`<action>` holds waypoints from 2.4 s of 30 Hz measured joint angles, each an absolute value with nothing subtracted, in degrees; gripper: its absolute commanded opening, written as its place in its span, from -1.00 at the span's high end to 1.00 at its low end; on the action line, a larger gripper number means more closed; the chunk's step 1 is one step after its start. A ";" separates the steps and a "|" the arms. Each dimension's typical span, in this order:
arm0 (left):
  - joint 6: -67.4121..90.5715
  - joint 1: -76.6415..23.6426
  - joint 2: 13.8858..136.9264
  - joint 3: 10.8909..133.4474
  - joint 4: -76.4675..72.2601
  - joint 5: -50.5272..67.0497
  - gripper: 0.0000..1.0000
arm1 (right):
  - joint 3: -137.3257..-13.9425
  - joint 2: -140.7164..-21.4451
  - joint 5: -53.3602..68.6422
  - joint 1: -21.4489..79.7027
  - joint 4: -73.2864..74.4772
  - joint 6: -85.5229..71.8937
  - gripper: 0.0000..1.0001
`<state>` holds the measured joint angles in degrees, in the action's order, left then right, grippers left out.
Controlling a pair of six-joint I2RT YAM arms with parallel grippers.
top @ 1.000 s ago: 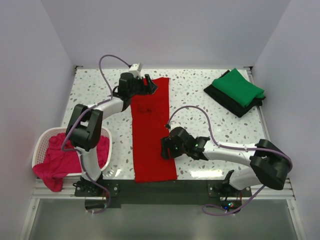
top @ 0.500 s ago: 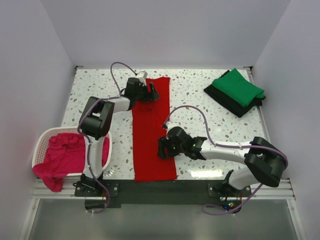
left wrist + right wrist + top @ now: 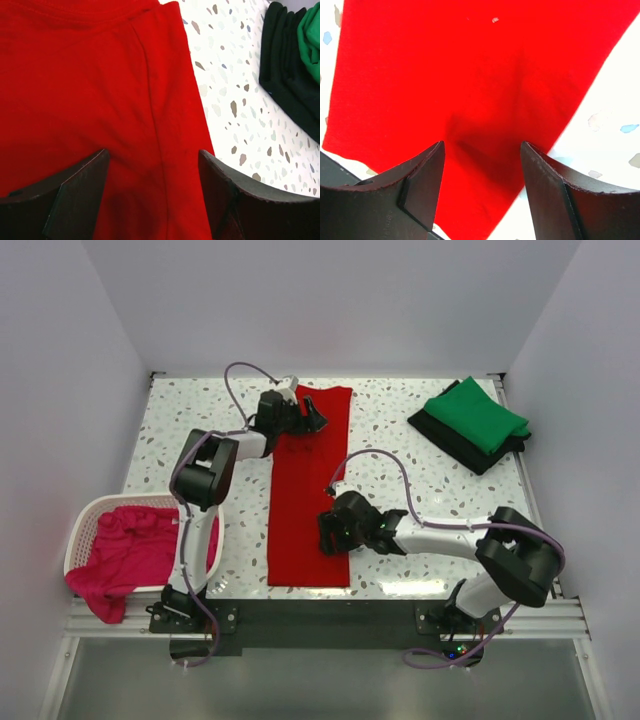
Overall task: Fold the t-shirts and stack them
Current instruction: Fold the tshirt
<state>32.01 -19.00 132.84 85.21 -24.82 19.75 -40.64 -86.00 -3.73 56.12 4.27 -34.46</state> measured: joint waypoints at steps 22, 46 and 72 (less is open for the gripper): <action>30.04 -24.16 106.41 71.22 -27.20 15.46 -0.54 | -36.47 -79.50 -0.03 58.67 9.87 -37.45 -0.24; 31.99 -34.63 53.80 28.40 0.93 -12.08 -0.47 | -35.97 -73.80 -7.66 65.73 18.90 -42.68 -0.04; 38.06 -43.64 54.15 23.24 16.53 -8.05 -0.44 | -35.33 -77.58 -3.51 66.00 17.87 -44.10 0.39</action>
